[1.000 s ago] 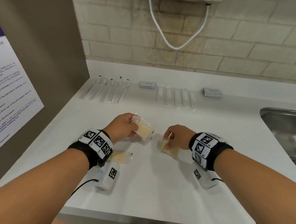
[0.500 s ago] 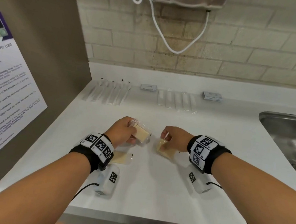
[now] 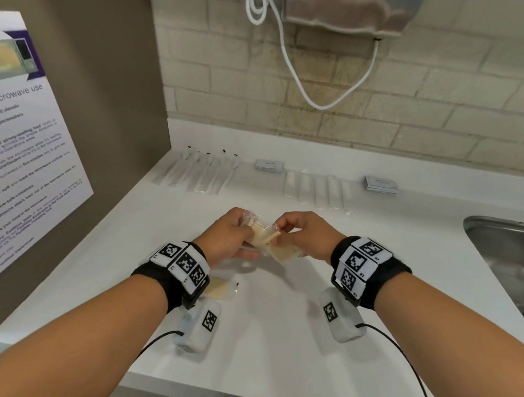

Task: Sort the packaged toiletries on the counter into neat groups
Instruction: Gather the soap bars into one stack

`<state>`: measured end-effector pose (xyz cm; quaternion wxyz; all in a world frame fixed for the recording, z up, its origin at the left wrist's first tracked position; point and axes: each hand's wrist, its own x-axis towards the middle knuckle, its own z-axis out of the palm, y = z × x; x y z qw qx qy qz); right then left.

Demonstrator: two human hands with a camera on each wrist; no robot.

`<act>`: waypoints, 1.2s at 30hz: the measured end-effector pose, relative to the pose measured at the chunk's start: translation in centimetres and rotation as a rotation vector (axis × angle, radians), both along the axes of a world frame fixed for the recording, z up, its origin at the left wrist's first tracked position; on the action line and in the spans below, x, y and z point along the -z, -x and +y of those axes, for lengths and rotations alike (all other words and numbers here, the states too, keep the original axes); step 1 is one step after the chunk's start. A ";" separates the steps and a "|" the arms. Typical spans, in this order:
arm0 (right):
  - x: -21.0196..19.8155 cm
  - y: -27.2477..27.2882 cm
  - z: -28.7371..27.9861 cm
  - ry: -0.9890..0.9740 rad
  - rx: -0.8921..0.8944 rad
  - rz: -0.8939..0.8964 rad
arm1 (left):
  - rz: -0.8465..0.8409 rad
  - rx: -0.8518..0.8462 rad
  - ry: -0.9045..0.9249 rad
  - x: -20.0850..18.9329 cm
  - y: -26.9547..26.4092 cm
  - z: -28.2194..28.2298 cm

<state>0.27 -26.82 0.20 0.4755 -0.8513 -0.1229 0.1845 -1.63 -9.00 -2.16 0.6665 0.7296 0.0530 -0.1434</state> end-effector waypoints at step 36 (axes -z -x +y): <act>3.2 1.1 7.5 0.323 -0.107 -0.158 | 0.029 -0.197 0.093 1.1 1.7 8.2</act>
